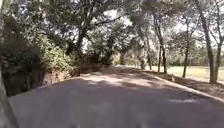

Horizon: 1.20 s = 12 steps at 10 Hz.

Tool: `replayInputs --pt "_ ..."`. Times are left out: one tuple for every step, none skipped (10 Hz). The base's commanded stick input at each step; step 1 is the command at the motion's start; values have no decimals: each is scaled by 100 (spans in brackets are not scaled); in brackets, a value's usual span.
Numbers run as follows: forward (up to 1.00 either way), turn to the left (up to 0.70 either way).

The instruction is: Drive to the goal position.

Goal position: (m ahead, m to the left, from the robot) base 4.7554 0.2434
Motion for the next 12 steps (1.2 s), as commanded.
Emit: replayInputs --pt "70 0" --pt "70 0" --pt "70 0" --pt "70 0" --pt "70 0" --pt "70 0" --pt "70 0" --pt "47 0" --pt "18 0" --pt "0 0" --pt "0 0" --pt "0 0"
